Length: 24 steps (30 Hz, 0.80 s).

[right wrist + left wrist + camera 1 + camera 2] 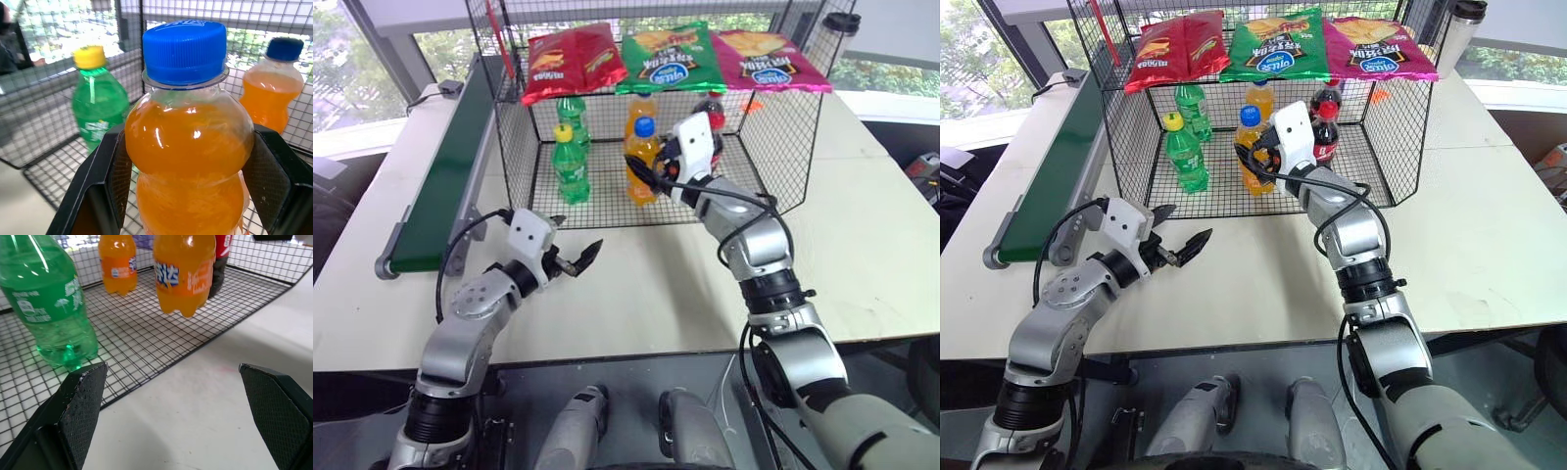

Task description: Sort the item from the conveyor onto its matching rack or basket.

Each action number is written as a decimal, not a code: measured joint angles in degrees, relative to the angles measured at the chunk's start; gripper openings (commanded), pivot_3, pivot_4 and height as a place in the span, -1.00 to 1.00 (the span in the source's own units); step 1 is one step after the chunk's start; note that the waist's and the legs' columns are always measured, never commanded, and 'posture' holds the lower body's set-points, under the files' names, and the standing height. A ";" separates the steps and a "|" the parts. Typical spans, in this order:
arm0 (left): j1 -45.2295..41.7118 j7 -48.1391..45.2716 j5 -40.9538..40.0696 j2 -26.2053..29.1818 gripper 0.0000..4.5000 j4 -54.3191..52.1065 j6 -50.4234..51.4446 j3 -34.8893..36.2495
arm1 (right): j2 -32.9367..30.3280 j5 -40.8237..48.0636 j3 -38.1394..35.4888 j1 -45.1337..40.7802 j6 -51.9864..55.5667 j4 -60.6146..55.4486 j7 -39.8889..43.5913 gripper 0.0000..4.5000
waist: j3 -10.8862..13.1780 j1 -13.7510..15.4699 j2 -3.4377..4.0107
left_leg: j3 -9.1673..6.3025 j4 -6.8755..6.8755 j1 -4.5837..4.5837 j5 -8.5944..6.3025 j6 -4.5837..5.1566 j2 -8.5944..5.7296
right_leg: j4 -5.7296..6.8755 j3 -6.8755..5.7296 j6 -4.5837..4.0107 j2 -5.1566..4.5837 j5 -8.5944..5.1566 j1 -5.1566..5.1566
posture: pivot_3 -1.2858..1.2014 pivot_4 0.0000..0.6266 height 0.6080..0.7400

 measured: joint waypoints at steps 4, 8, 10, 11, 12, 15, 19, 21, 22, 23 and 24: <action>-0.10 0.54 0.09 0.04 0.99 -0.01 0.01 0.00 | 1.05 -1.29 -0.43 -1.08 -2.97 4.65 -0.52 0.15 | 0.00 -0.07 0.00 | 0.02 -0.02 0.00 0.00 -0.01 0.01 | 0.01 0.06 0.00 0.03 0.00 -0.03 | 0.03 -0.52 0.98; -0.11 0.69 0.06 0.08 0.99 -0.30 0.51 -0.02 | 1.68 -2.52 -1.06 -2.28 -6.05 8.71 -1.09 0.15 | 0.00 -0.09 0.00 | 0.06 -0.02 0.00 0.01 -0.02 0.02 | 0.06 0.12 0.00 0.06 0.00 -0.06 | 0.03 -0.52 0.98; -0.11 0.75 0.05 0.07 0.99 -0.31 0.64 -0.07 | 1.71 -2.97 -1.29 -2.92 -7.29 10.65 -1.18 0.15 | 0.00 -0.10 0.00 | 0.07 -0.02 0.00 0.01 -0.02 0.03 | 0.08 0.15 -0.01 0.08 0.01 -0.08 | 0.03 -0.52 0.98; -0.11 0.76 0.05 0.07 0.99 -0.31 0.67 -0.11 | 1.74 -3.07 -1.45 -3.12 -7.88 11.52 -1.23 0.15 | 0.00 -0.11 0.00 | 0.08 -0.02 0.00 0.01 -0.02 0.04 | 0.08 0.17 -0.01 0.09 0.01 -0.08 | 0.03 -0.52 0.98; -0.11 0.76 0.04 0.07 0.99 -0.32 0.69 -0.13 | 1.78 -3.28 -1.58 -3.18 -8.29 12.15 -1.27 0.15 | 0.00 -0.11 0.00 | 0.09 -0.02 0.00 0.01 -0.02 0.04 | 0.08 0.18 -0.01 0.10 0.01 -0.09 | 0.03 -0.52 0.98; -0.11 0.82 0.08 0.07 1.00 -0.32 0.71 -0.30 | 1.92 -3.41 -2.07 -3.24 -9.38 14.02 -0.87 0.73 | 0.00 -0.13 0.00 | 0.21 -0.02 0.00 0.01 -0.02 0.07 | 0.11 0.42 -0.01 0.15 0.01 -0.15 | 0.03 -0.52 0.98; -0.11 0.81 0.35 0.06 1.00 -0.32 0.66 -1.09 | 1.97 -3.40 -2.81 -3.99 -10.96 14.16 0.06 0.99 | 0.00 -0.16 0.00 | 0.57 -0.03 0.06 0.00 -0.01 0.15 | 0.19 0.75 0.02 0.23 0.03 -0.25 | 0.03 -0.52 0.98; -0.11 0.81 0.60 0.06 1.00 -0.32 0.65 -1.36 | 1.97 -3.60 -3.05 -4.16 -11.53 14.16 0.05 0.99 | 0.00 -0.16 0.00 | 0.72 -0.03 0.09 0.00 -0.01 0.25 | 0.19 0.87 -0.01 0.31 0.09 -0.28 | 0.03 -0.52 0.98; -0.11 0.81 0.62 0.06 1.00 -0.31 0.64 -1.39 | 1.97 -3.84 -3.06 -4.16 -11.64 14.16 0.03 0.99 | 0.00 -0.16 0.00 | 0.77 -0.03 0.10 0.01 -0.01 0.29 | 0.19 0.92 -0.02 0.34 0.11 -0.30 | 0.03 -0.52 0.98; -0.11 0.82 0.64 0.06 1.00 -0.31 0.62 -1.46 | 1.96 -3.95 -3.06 -4.15 -11.64 14.16 0.03 0.99 | 0.00 -0.16 0.00 | 0.81 -0.02 0.11 0.01 -0.01 0.33 | 0.19 0.96 -0.04 0.38 0.13 -0.31 | 0.03 -0.52 0.98; -0.11 0.81 0.64 0.05 1.00 -0.31 0.62 -1.54 | 1.95 -4.00 -3.07 -4.15 -11.62 14.11 0.04 0.99 | 0.00 -0.16 0.00 | 0.85 -0.02 0.11 0.01 -0.02 0.38 | 0.19 0.99 -0.06 0.43 0.15 -0.32 | 0.03 -0.52 0.98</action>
